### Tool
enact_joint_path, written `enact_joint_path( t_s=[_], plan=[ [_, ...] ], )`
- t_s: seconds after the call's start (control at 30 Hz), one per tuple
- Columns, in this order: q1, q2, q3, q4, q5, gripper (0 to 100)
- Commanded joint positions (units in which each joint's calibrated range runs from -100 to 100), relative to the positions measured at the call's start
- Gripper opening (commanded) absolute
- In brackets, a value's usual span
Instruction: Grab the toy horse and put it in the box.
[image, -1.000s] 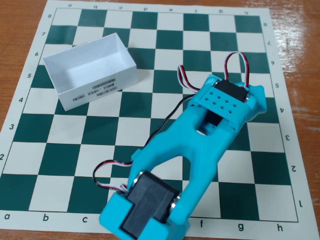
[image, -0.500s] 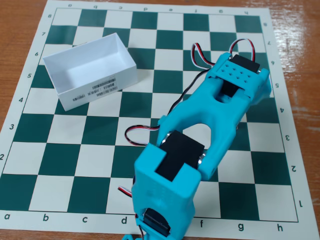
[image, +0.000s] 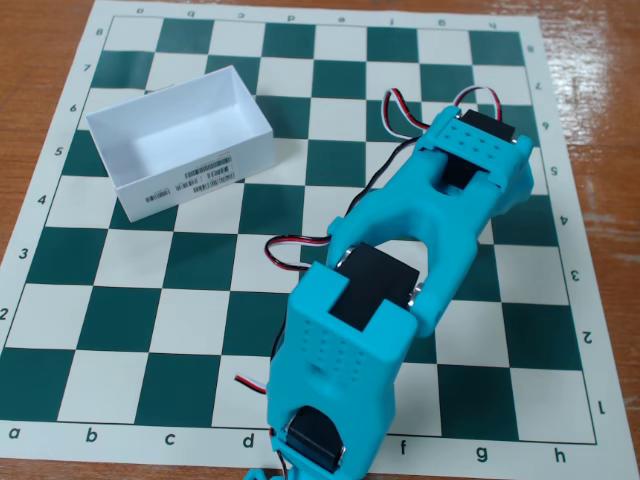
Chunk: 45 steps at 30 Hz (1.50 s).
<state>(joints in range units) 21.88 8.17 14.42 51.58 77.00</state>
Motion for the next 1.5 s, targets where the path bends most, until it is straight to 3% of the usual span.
enact_joint_path(
  t_s=[0.0, 0.87, 0.97, 1.13, 1.47],
  plan=[
    [1.0, 0.2, -3.2, -0.2, 0.2, 39],
    [1.5, 8.6, 0.5, -9.5, 0.3, 38],
    [1.4, 9.1, 0.5, -10.2, 0.3, 30],
    [1.1, 9.5, 0.5, -11.8, -0.5, 0],
    [1.0, 8.4, 1.7, -13.0, -0.6, 0]
  ],
)
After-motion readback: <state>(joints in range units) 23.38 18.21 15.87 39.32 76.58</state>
